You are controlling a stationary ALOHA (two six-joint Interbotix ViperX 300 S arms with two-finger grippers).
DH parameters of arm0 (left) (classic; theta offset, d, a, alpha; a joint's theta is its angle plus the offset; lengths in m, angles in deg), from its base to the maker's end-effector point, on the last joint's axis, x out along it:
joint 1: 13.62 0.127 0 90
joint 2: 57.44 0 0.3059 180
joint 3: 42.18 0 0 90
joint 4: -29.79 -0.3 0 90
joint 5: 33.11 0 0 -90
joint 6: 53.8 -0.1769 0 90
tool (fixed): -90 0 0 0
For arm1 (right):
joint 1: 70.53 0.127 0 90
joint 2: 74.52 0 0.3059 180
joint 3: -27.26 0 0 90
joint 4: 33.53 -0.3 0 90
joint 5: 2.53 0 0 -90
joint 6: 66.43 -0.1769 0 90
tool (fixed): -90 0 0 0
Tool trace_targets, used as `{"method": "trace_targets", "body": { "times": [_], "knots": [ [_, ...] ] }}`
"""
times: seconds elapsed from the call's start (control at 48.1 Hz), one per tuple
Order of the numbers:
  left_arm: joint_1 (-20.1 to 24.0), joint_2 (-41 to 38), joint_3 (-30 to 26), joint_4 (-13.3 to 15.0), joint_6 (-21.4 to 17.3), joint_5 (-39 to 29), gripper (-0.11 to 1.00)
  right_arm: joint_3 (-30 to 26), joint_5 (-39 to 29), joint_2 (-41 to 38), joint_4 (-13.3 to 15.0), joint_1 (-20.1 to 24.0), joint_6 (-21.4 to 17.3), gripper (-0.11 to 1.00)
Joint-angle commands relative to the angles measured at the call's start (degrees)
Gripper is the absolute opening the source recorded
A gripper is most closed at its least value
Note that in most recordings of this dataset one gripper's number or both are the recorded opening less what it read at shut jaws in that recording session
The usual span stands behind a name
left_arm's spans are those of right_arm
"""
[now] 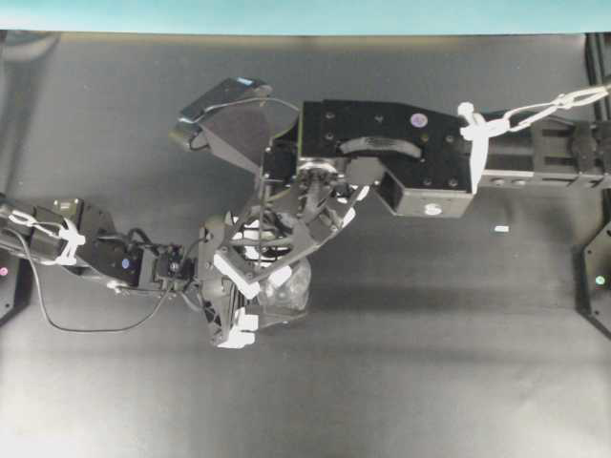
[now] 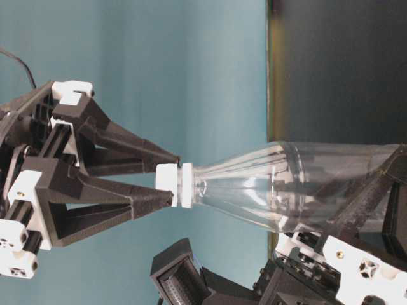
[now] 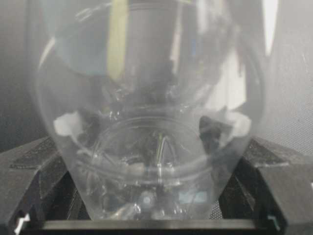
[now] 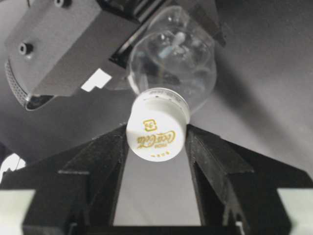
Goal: Open the bottle cap by holding the bottle with the left arm and twisting the cap with the right arm.
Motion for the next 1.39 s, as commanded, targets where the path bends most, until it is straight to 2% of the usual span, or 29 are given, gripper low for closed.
{"method": "trace_targets", "body": {
  "times": [0.0,0.125,0.249,0.395,0.748,0.852,0.998,1.226,1.372],
  "knots": [
    [-0.09,0.18,-0.18,-0.09,-0.09,0.09,0.82,0.0,-0.18,-0.09,0.09,-0.35,2.46,0.37],
    [-0.09,0.26,-0.18,0.0,-0.09,0.18,0.82,-0.18,-0.7,-0.09,0.09,-0.44,4.92,0.37],
    [-0.18,0.26,-0.18,0.0,-0.09,0.09,0.82,-0.44,-1.58,-0.18,0.09,-0.53,10.28,0.37],
    [-0.09,0.26,-0.26,0.0,-0.09,0.18,0.82,-0.53,-2.37,-0.26,0.09,-0.53,21.53,0.37],
    [-0.35,0.18,-0.35,-0.09,-0.26,0.35,0.82,-0.44,-2.11,-0.18,0.09,0.0,44.3,0.37],
    [-0.53,0.18,-0.44,0.0,-0.44,0.35,0.82,-0.09,0.09,-0.09,0.18,0.26,50.89,0.37],
    [-0.79,0.18,-0.26,-0.09,-0.44,0.18,0.82,1.41,3.78,0.53,0.26,0.7,62.14,0.37],
    [-2.02,0.26,-0.09,0.0,0.26,0.09,0.82,5.71,5.1,2.37,0.26,0.62,81.04,0.37],
    [-2.2,0.35,-0.26,0.0,0.35,0.18,0.82,7.29,6.15,3.16,0.26,0.53,89.03,0.37]
  ]
}}
